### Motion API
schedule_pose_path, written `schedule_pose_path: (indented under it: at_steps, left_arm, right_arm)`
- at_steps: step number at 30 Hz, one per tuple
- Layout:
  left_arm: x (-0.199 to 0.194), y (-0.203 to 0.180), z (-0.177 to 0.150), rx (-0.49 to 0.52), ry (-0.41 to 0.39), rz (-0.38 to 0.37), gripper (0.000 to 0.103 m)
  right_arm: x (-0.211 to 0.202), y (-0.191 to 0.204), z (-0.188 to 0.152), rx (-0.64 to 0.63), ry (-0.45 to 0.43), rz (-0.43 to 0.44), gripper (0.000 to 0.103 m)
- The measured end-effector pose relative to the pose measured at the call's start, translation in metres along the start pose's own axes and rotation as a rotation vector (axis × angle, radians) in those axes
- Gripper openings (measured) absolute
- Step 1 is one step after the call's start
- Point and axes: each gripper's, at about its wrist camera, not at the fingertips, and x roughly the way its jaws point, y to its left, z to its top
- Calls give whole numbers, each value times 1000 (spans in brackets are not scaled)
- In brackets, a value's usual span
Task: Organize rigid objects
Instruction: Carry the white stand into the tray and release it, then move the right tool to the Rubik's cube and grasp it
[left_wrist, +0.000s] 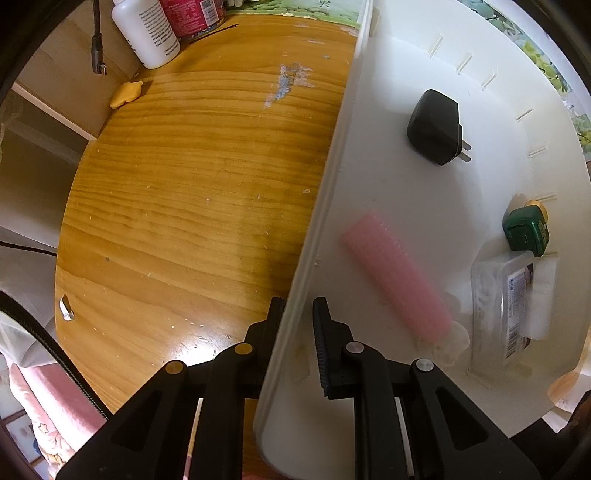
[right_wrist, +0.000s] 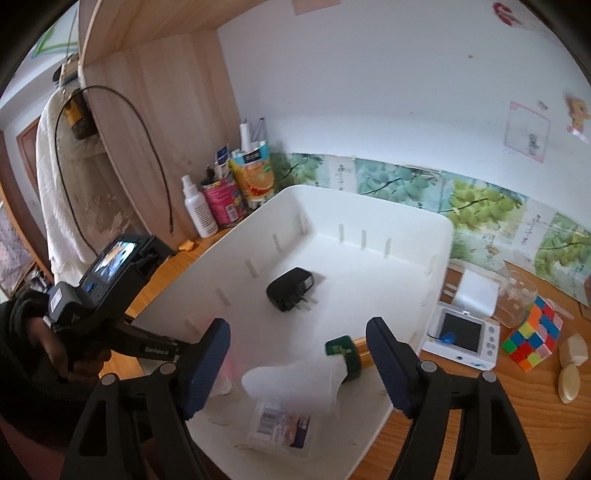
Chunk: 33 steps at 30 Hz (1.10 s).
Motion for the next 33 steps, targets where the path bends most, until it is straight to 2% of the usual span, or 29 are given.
schedule_pose_path:
  at_steps: [8, 21, 27, 33]
  left_arm:
    - [0, 0, 0, -2, 5, 3, 18]
    - [0, -10, 8, 52, 17, 25, 19]
    - [2, -12, 8, 44, 16, 22, 18]
    - [1, -8, 8, 8, 16, 11, 18]
  right_arm:
    - [-10, -22, 1, 81, -35, -59, 80]
    - [-32, -59, -18, 270, -79, -169, 80]
    - [-34, -87, -22, 363, -75, -243, 80]
    - [-23, -114, -25, 443, -27, -310, 80]
